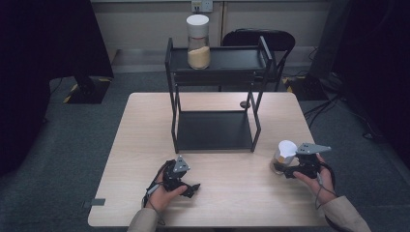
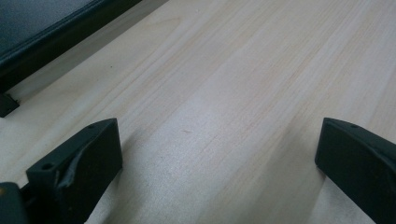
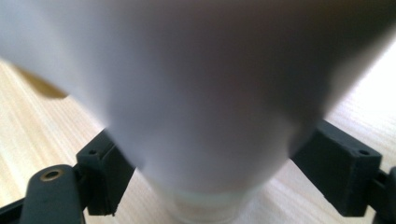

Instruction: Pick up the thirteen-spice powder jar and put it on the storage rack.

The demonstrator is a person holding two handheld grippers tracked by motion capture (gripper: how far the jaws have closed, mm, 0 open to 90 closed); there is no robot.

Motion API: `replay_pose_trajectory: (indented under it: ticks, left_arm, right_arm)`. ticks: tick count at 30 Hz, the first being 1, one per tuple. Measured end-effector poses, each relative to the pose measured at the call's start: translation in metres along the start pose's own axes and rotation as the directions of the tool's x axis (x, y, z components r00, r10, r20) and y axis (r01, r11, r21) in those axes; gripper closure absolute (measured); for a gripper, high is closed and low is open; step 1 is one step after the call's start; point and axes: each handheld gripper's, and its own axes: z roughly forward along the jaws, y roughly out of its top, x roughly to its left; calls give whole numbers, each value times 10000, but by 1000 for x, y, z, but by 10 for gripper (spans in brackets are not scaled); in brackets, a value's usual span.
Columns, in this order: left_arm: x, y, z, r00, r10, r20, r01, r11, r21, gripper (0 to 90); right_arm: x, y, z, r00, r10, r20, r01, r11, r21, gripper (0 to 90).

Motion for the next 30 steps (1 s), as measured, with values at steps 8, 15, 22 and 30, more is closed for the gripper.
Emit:
replay_pose_trajectory:
  ticks: [8, 15, 22, 30]
  left_arm:
    - [0, 0, 0, 10000, 3, 0, -3, 10000, 1, 0]
    - [0, 0, 0, 10000, 0, 1, 0, 10000, -1, 0]
    - [0, 0, 0, 10000, 1, 0, -1, 10000, -1, 0]
    - [0, 0, 0, 10000, 2, 0, -2, 10000, 0, 0]
  right_arm:
    - [-1, -1, 5, 9996, -141, -233, 131, 9989, -445, 294]
    - [-1, 3, 6, 9990, -365, -254, 356, 9987, -368, 299]
    - [1, 13, 9, 9973, -390, -629, 376, 9990, -231, 300]
    - [7, 31, 14, 9933, -465, -1055, 452, 9989, -144, 300]
